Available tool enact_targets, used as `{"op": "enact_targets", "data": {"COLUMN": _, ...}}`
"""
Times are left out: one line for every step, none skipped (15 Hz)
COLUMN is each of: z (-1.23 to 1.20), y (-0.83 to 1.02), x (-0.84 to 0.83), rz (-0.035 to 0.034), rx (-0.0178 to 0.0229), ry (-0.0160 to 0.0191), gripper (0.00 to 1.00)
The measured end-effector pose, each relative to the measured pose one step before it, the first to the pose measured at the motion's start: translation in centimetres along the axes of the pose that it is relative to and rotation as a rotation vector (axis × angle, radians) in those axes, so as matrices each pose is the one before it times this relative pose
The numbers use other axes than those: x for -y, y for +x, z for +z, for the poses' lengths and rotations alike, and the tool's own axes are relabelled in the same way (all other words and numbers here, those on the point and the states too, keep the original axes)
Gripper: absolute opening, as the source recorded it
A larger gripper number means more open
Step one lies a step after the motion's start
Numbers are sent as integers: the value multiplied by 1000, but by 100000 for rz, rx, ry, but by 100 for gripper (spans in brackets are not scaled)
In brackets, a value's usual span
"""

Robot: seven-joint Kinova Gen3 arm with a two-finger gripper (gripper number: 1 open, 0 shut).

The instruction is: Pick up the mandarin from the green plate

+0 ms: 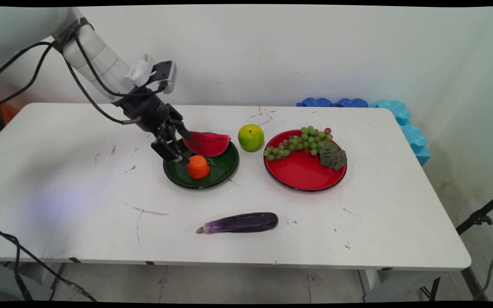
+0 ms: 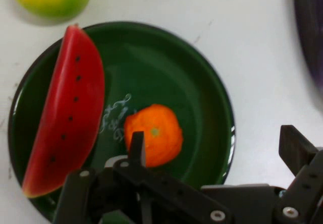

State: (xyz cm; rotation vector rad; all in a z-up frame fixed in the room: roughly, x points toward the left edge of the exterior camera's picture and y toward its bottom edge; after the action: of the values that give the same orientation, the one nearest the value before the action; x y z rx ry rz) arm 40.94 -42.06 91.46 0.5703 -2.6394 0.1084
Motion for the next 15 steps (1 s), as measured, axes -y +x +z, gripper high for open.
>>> {"op": "enact_targets", "data": {"z": 302, "y": -448, "x": 678, "rz": 1902, "rx": 996, "ry": -164, "gripper": 100}}
{"op": "enact_targets", "data": {"z": 427, "y": -376, "x": 545, "rz": 1839, "rx": 832, "ry": -142, "gripper": 100}}
{"op": "enact_targets", "data": {"z": 580, "y": -391, "x": 563, "rz": 1819, "rx": 815, "ry": -265, "gripper": 100}}
{"op": "enact_targets", "data": {"z": 655, "y": -321, "x": 473, "rz": 1594, "rx": 693, "ry": -369, "gripper": 100}}
{"op": "enact_targets", "data": {"z": 741, "y": -236, "x": 412, "rz": 1621, "rx": 466, "ry": -341, "gripper": 100}}
{"op": "enact_targets", "data": {"z": 655, "y": -160, "x": 342, "rz": 1179, "rx": 235, "ry": -137, "gripper": 100}}
{"op": "enact_targets", "data": {"z": 766, "y": -128, "x": 353, "rz": 1187, "rx": 256, "ry": -138, "gripper": 100}}
{"op": "enact_targets", "data": {"z": 764, "y": -100, "x": 317, "rz": 907, "rx": 248, "ry": -168, "gripper": 100}}
{"op": "enact_targets", "data": {"z": 639, "y": -46, "x": 240, "rz": 590, "rx": 64, "ry": -142, "gripper": 100}}
{"op": "enact_targets", "data": {"z": 703, "y": -10, "x": 249, "rz": 649, "rx": -65, "ry": -127, "gripper": 100}}
{"op": "enact_targets", "data": {"z": 659, "y": 40, "x": 213, "rz": 667, "rx": -286, "ry": -109, "gripper": 100}}
{"op": "enact_targets", "data": {"z": 421, "y": 60, "x": 120, "rz": 429, "rx": -287, "ry": -155, "gripper": 100}}
{"op": "enact_targets", "data": {"z": 617, "y": 143, "x": 164, "rz": 675, "rx": -465, "ry": -328, "gripper": 100}}
{"op": "enact_targets", "data": {"z": 440, "y": 74, "x": 94, "rz": 449, "rx": -268, "ry": -223, "gripper": 100}}
{"op": "enact_targets", "data": {"z": 314, "y": 40, "x": 35, "rz": 457, "rx": -53, "ry": -320, "gripper": 0}}
